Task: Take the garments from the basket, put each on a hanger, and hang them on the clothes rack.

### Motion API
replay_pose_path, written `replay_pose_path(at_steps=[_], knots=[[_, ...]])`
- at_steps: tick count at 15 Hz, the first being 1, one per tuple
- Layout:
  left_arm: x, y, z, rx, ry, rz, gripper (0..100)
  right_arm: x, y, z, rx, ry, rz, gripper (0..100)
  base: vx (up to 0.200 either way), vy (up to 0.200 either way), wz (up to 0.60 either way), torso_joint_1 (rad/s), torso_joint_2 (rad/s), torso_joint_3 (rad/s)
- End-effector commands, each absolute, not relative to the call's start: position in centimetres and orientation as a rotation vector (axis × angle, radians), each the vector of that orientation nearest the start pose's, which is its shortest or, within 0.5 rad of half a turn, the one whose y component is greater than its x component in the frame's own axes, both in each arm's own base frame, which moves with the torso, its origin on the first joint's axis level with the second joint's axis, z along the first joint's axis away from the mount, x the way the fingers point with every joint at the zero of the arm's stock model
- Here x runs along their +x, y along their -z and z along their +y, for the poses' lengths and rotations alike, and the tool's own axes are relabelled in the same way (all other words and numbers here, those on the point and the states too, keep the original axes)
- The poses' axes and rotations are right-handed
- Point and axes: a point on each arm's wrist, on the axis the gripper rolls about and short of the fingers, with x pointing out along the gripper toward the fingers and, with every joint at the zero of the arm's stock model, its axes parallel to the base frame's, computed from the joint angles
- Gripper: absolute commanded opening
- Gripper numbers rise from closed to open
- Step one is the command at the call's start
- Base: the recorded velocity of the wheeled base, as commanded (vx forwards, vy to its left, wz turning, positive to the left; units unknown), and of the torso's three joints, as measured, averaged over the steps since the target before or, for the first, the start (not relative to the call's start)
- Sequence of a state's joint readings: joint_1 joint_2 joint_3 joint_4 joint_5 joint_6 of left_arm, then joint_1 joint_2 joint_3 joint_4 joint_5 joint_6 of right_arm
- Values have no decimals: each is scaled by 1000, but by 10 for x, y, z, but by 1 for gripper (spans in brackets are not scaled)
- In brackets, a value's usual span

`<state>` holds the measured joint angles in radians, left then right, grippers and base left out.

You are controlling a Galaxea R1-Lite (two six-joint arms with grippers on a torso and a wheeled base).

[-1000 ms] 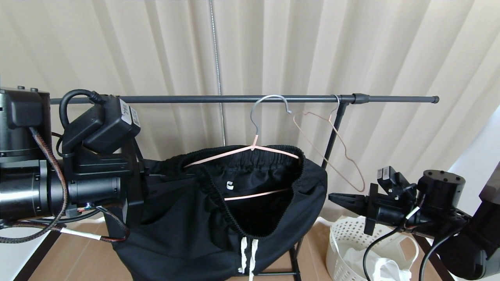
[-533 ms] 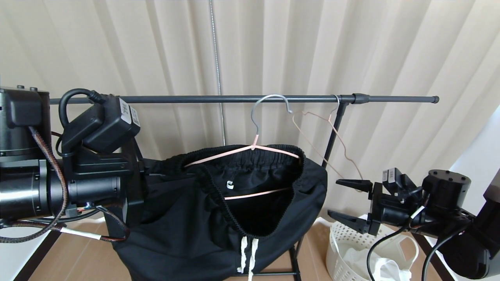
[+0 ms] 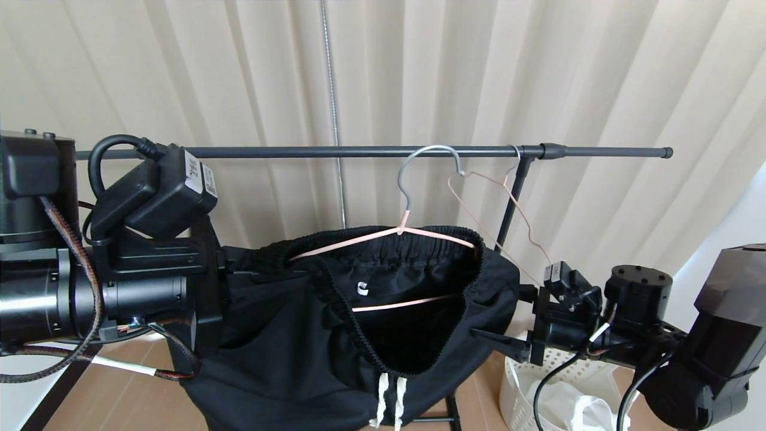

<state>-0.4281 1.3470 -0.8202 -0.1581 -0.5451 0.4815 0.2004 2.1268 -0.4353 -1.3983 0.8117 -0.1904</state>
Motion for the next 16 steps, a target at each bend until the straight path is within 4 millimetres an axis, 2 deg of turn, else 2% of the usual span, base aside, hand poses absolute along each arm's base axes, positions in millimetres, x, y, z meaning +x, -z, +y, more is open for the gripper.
replay_pose_path(at_steps=[1, 2, 9, 16], knots=[[189, -235, -100, 416, 1035, 136, 0, 296, -42, 79, -81, -1034, 198, 100, 0, 0, 0, 0, 0, 0], [189, -235, -100, 416, 1035, 136, 0, 296, -42, 79, -81, -1034, 198, 0, 0, 0, 0, 0, 0, 0], [181, -242, -93, 393, 1011, 120, 0, 306, -48, 62, -59, -957, 148, 0, 0, 0, 0, 0, 0, 0], [182, -242, -90, 391, 994, 123, 0, 304, -54, 60, -64, -947, 133, 0, 0, 0, 0, 0, 0, 0]])
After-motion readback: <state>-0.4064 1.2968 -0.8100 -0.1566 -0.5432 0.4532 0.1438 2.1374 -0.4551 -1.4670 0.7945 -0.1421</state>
